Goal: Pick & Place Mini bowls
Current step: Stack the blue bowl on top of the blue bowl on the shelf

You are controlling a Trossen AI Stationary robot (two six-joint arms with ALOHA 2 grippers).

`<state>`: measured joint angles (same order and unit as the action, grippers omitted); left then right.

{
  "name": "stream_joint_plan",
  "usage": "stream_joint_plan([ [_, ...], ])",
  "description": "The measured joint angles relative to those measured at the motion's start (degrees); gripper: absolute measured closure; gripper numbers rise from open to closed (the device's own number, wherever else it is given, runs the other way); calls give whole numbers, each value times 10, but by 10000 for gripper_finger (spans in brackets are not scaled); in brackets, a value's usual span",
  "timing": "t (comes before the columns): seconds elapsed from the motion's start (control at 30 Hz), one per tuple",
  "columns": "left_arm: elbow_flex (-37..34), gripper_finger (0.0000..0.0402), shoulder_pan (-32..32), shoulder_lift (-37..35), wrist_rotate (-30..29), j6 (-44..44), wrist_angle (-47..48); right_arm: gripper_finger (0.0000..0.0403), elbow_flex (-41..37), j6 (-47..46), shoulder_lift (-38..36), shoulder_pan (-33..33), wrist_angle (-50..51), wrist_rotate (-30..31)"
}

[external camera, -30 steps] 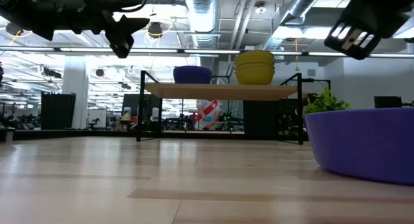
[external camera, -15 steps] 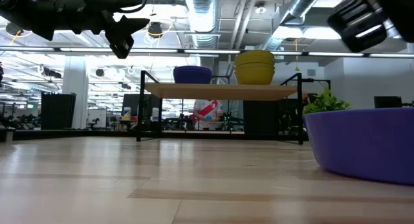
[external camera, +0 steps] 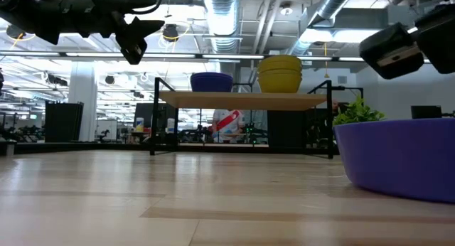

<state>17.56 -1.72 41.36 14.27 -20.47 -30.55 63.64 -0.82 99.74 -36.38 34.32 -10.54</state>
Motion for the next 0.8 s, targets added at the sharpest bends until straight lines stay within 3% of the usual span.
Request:
stream_joint_plan([
  [0.43,0,226,0,0,0,0,0,275,-33,13,0,1,6,20],
  [0.6,0,226,0,0,0,0,0,275,-33,14,0,2,4,65],
  [0.8,0,225,0,0,0,0,0,275,-33,22,4,8,11,75],
])
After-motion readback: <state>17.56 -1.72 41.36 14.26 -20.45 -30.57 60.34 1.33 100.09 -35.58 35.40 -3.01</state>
